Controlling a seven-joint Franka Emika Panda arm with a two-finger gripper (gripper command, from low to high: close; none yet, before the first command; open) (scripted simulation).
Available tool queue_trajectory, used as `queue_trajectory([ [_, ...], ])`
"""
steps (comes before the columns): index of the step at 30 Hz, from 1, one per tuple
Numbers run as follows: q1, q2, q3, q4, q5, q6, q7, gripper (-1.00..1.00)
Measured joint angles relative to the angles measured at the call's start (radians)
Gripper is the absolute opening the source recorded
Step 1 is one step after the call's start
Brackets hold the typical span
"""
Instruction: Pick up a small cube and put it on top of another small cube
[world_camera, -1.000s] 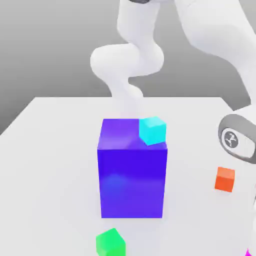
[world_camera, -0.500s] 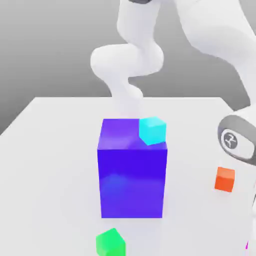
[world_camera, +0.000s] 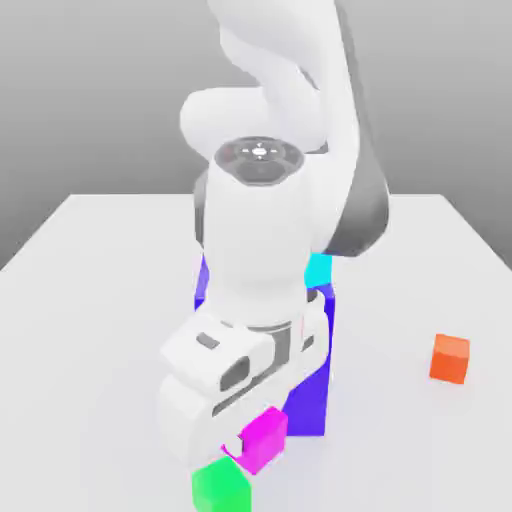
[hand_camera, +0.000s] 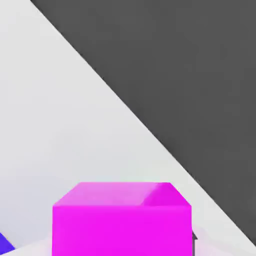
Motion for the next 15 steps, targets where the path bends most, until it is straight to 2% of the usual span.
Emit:
queue_trajectory([
  [3, -0.009, 0.089, 0.000, -0.001, 0.008, 0.090, -0.013, -1.00],
  [4, -0.009, 0.114, -0.001, 0.000, 0.008, 0.113, -0.013, 1.00],
  [10, -0.010, 0.126, -0.001, 0.000, 0.009, 0.126, -0.014, 1.00],
  [15, -0.009, -0.003, -0.003, -0.007, 0.005, 0.006, -0.012, 1.00],
])
